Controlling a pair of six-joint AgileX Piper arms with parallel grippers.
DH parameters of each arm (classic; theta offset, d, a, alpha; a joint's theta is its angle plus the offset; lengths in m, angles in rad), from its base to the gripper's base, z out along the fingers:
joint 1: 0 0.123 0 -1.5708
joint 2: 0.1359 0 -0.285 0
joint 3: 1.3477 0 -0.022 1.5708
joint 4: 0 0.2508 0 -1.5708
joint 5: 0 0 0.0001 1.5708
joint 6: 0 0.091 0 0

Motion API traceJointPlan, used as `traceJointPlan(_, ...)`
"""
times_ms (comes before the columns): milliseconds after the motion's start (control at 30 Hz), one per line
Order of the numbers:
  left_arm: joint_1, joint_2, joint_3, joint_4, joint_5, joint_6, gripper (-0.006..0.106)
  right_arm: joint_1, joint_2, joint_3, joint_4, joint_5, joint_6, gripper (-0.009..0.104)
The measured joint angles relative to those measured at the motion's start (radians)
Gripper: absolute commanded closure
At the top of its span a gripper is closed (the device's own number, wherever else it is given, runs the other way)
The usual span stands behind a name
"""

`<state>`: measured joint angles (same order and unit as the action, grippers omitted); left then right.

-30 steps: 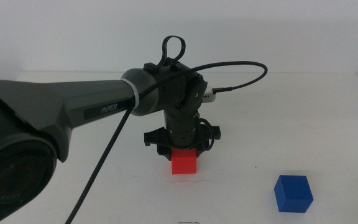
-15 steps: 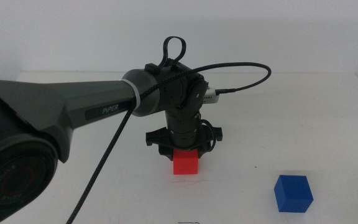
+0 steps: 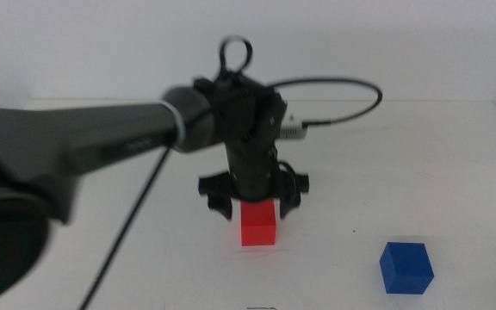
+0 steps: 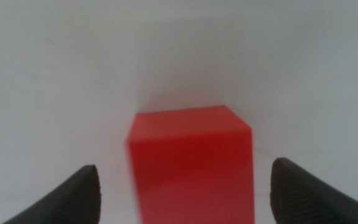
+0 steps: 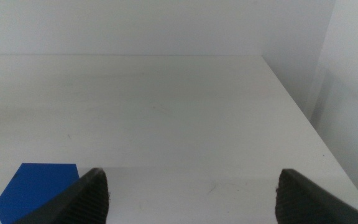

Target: Stack red cubes first, then green, then blue cubes in a specific spot.

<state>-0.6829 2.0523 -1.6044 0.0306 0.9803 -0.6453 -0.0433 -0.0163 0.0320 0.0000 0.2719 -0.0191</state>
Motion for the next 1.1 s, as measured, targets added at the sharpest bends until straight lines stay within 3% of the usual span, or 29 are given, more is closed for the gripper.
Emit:
traceJointPlan(233,0.032,-0.243,0.0,0.197,0.158,0.014,0.007,0.0,0.0,0.0,0.0,0.0,0.0,0.001)
traceJointPlan(333,0.135,-0.313,0.0,0.218,0.225,0.077,0.007,0.0,0.0,0.0,0.0,0.0,0.0,0.001)
traceJointPlan(767,0.677,-0.283,-0.017,-0.073,0.237,0.595,0.007,0.0,0.0,0.0,0.0,0.0,0.0,0.001)
traceJointPlan(1100,0.768,-0.053,-0.214,-0.088,0.218,0.71,0.007,0.0,0.0,0.0,0.0,0.0,0.0,0.001)
